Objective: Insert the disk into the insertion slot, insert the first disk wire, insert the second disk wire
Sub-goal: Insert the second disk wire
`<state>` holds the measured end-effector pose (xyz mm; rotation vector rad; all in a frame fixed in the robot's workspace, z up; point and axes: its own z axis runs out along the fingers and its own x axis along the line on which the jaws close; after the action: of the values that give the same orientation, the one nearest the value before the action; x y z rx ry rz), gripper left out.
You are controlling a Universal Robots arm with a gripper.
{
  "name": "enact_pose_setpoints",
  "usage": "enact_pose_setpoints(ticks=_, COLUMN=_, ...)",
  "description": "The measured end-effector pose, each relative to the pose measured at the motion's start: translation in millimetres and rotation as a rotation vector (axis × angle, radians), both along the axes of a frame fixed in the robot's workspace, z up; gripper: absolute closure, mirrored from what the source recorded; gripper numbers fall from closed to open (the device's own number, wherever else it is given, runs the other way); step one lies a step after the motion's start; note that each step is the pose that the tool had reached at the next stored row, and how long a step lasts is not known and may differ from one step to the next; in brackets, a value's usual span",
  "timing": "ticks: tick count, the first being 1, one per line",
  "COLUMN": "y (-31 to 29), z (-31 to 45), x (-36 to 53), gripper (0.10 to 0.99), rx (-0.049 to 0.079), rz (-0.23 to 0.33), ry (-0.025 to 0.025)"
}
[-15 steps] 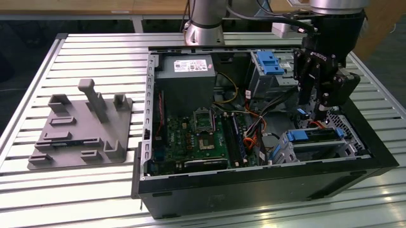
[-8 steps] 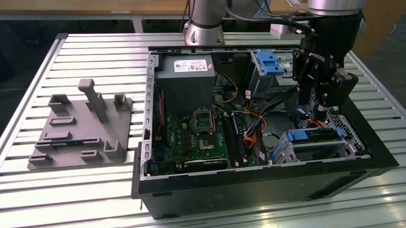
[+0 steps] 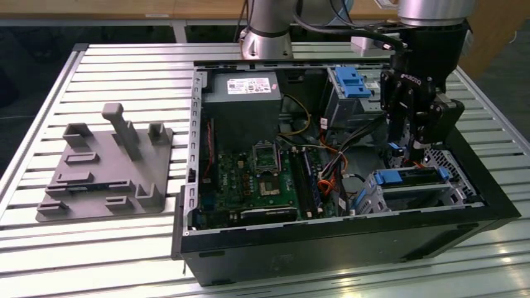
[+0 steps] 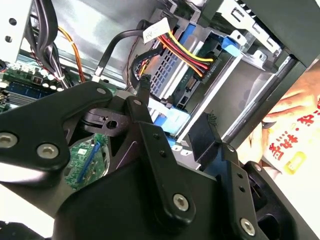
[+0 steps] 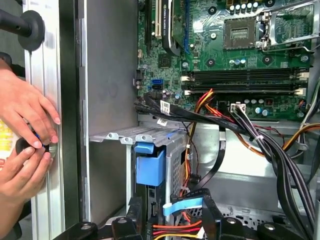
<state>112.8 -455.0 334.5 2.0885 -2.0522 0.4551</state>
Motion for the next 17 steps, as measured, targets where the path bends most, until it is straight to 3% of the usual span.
enact_pose_setpoints(ticks=6, y=3.9, z=-1.9, x=0.0, gripper=0.498, rx=-0.019, rz=0.0, ry=0.0)
enact_pose_setpoints(ticks=9, y=7.3, z=-2.4, x=0.0, gripper=0.576, rx=-0.034, rz=0.0, ry=0.0)
enact_pose_setpoints(ticks=10, y=8.5, z=-2.6, x=0.0, gripper=0.643, rx=-0.039, rz=0.0, ry=0.0)
enact_pose_setpoints(ticks=11, y=9.5, z=-2.9, x=0.0, gripper=0.643, rx=-0.044, rz=0.0, ry=0.0)
enact_pose_setpoints(ticks=12, y=10.5, z=-3.1, x=0.0, gripper=0.706, rx=-0.049, rz=0.0, ry=0.0)
enact_pose_setpoints(ticks=17, y=13.0, z=-4.9, x=0.0, gripper=0.706, rx=-0.062, rz=0.0, ry=0.0)
